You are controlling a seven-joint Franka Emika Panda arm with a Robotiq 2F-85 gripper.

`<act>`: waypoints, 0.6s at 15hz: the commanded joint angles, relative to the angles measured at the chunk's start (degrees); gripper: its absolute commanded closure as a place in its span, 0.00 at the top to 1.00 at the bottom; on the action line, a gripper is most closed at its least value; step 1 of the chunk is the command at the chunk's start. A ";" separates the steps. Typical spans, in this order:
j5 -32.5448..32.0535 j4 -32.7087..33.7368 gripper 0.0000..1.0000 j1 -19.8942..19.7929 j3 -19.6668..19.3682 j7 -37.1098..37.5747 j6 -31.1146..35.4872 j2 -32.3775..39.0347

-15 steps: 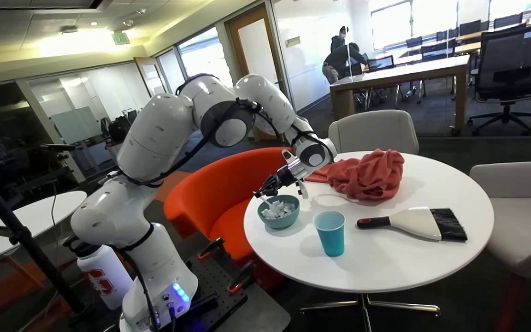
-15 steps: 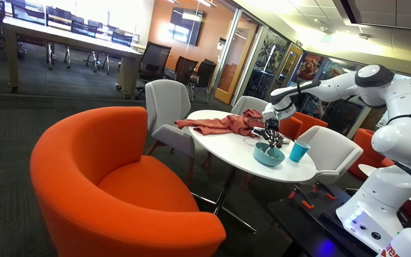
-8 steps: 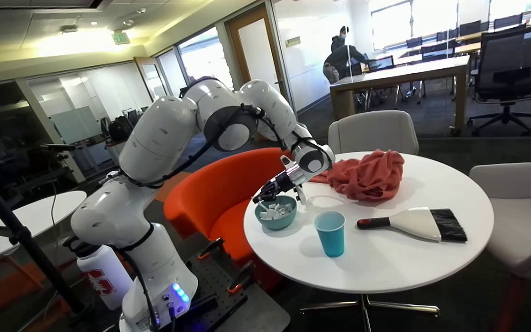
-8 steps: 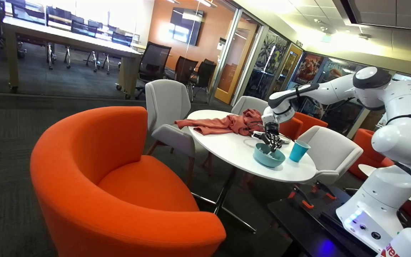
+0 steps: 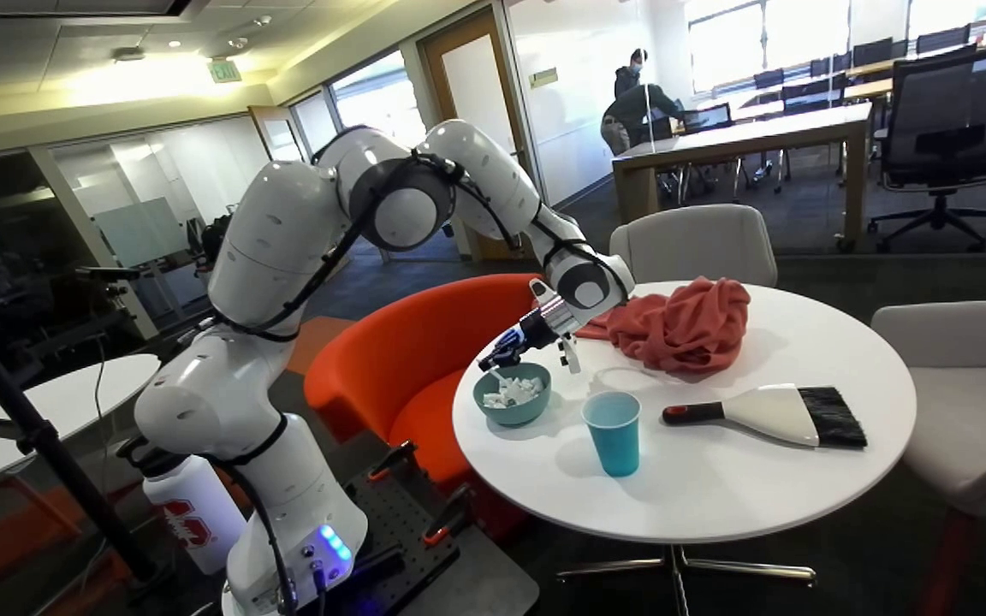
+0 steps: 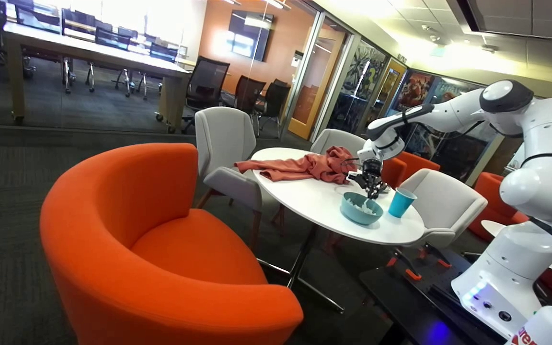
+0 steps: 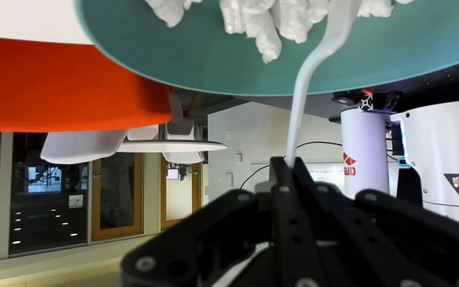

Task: Pick up the spoon from the table and use it to mix the objects in the light blue bowl

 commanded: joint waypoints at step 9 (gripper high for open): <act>-1.72 -3.77 0.01 -6.64 9.58 -0.01 14.58 1.20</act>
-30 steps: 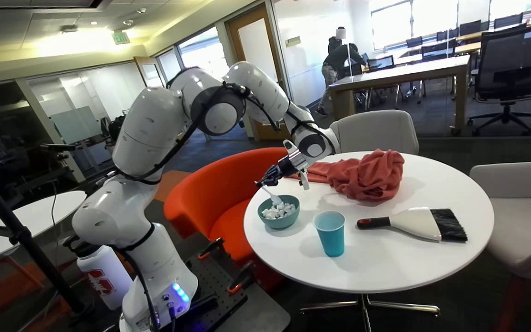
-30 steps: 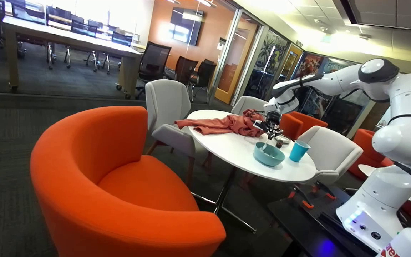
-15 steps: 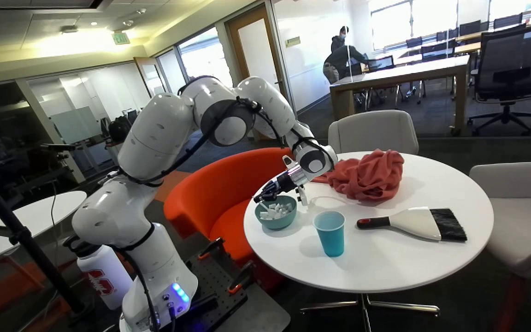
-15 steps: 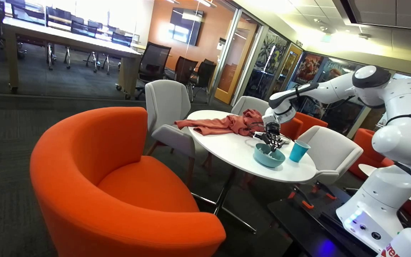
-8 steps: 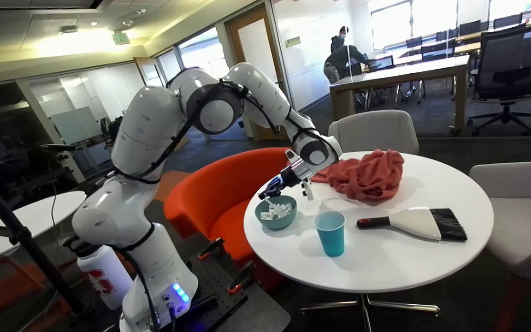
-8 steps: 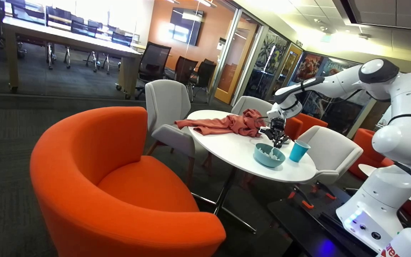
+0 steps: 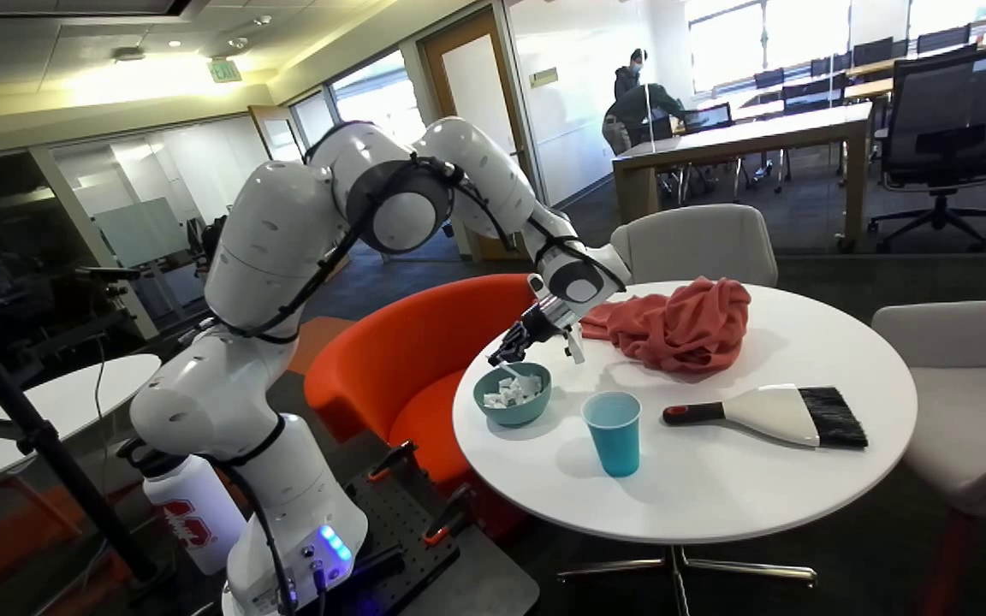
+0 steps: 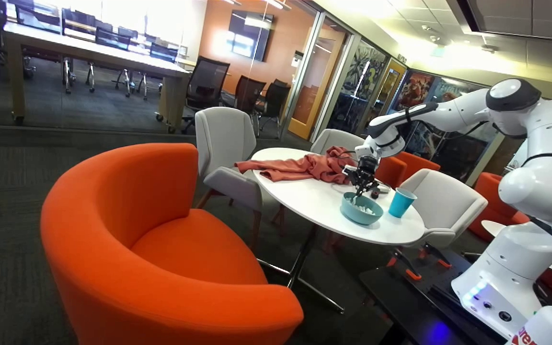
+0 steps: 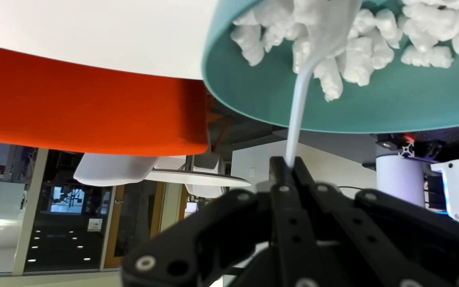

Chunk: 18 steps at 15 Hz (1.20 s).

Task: Pick up the spoon from the table and use it to mix the objects in the light blue bowl

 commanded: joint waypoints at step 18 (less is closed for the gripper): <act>1.78 -0.22 0.01 -0.91 1.28 -0.28 -13.48 2.79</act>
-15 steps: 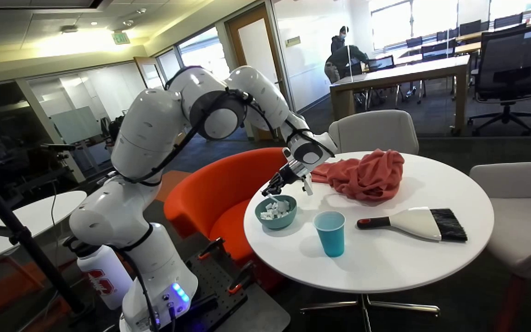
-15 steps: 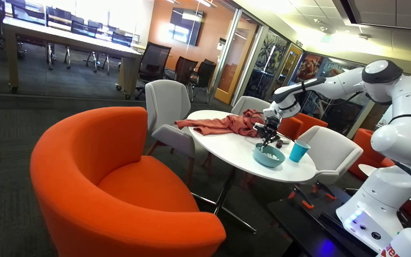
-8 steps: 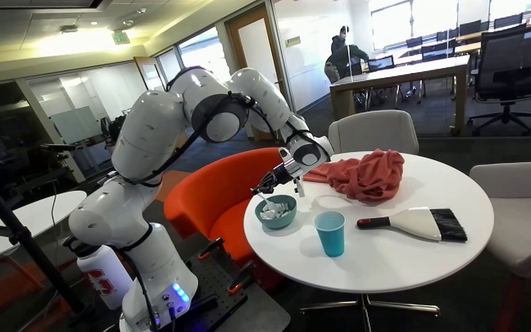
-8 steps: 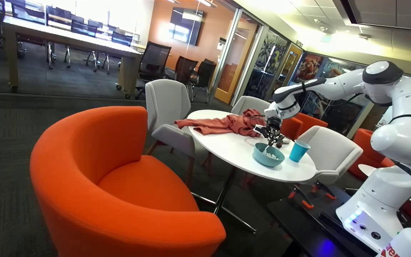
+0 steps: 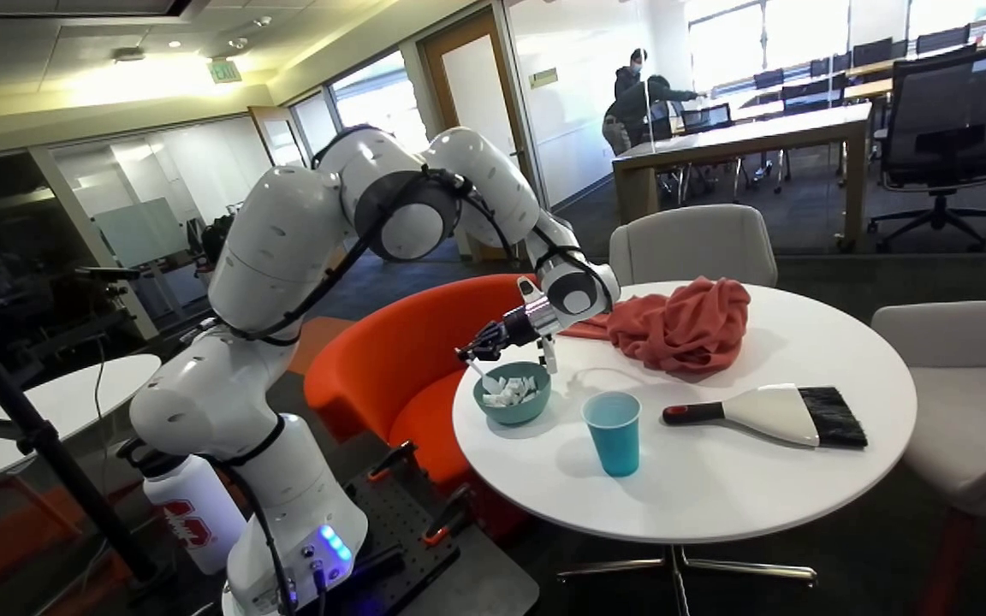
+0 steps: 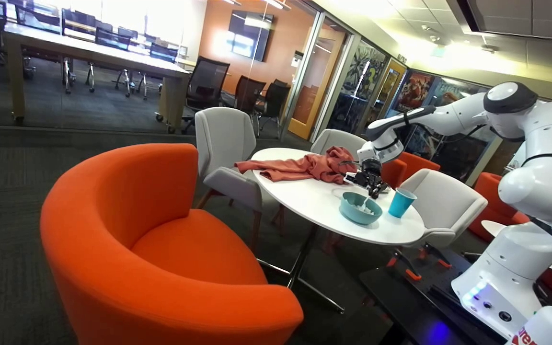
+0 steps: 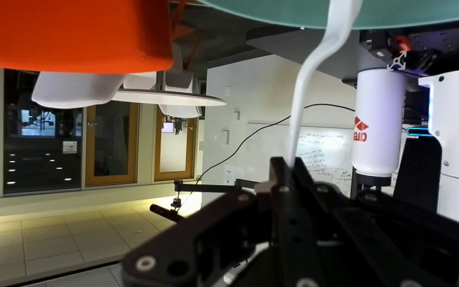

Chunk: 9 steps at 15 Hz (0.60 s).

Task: Pick up the spoon from the table and use it to mix the objects in the light blue bowl

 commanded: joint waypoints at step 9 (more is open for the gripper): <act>1.26 -2.09 0.01 6.34 -6.74 1.86 8.01 -3.00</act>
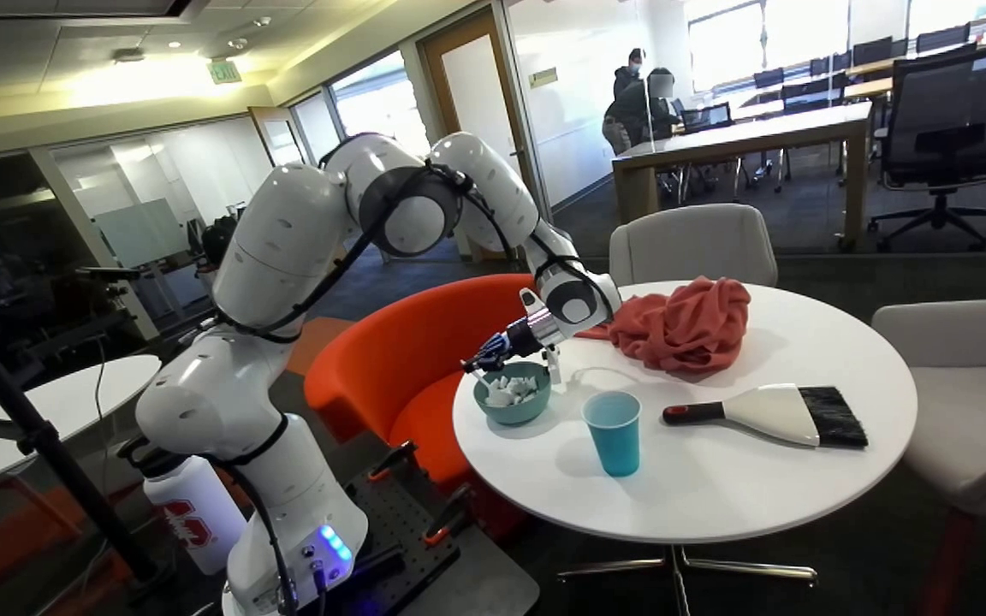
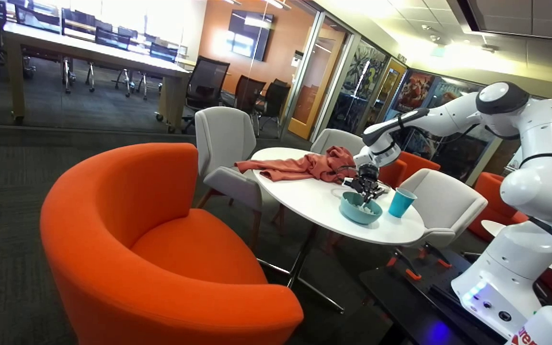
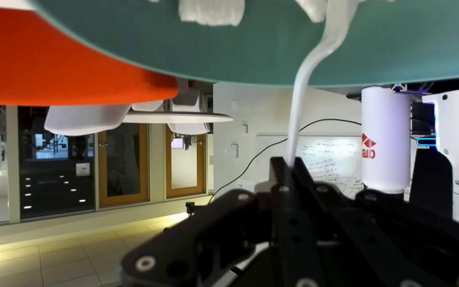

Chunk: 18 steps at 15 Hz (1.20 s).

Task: Pick up the spoon from the table and use it to mix the objects in the light blue bowl

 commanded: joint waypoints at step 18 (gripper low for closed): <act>7.45 -7.03 0.01 2.78 -3.00 0.16 7.98 -10.50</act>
